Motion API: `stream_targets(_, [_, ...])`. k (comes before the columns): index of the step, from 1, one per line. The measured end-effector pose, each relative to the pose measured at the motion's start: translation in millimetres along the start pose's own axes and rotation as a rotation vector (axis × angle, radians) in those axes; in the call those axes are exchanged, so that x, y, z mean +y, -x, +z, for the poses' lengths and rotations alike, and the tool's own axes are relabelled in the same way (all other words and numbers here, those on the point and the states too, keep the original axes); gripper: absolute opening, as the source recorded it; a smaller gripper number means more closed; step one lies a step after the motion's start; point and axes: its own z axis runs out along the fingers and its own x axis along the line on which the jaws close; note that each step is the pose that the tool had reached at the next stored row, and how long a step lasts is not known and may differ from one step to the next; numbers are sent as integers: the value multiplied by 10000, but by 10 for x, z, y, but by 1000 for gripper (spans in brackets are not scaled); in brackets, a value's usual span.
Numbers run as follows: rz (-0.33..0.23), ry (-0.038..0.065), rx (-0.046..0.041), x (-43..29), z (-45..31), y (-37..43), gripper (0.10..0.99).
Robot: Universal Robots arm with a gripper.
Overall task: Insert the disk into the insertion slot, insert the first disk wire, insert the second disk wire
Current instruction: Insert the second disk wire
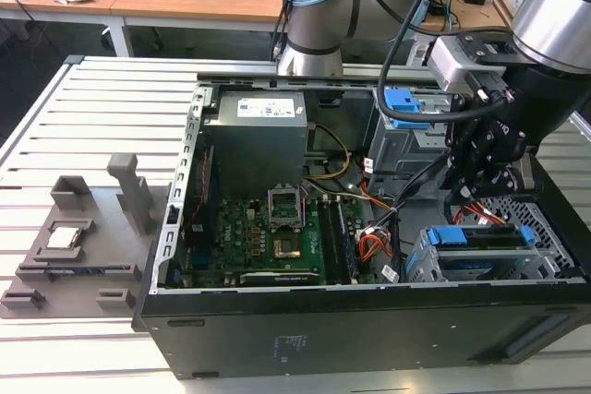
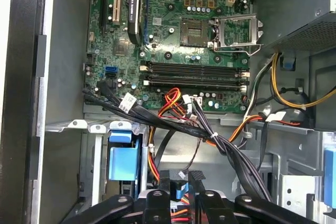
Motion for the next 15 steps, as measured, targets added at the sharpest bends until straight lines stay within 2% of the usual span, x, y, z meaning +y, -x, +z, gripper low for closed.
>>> stream_targets(2, [7, 8, 151, 2, -48, 6, 282])
stream_targets(4, [15, 21, 406, 3, -54, 7, 282])
stream_targets(5, [22, 38, 730, 2, -55, 16, 282])
stream_targets(6, [31, 57, 1109, 2, -53, 32, 282])
stream_targets(7, [33, 69, 1345, 1, -54, 46, 282])
stream_targets(8, [34, 79, 1510, 0, -53, 58, 282])
stream_targets(9, [33, 91, 1711, -1, -51, 84, 282])
stream_targets(10, [27, 96, 1776, -3, -49, 125, 282])
stream_targets(15, [16, 98, 1782, -7, -38, 187, 282])
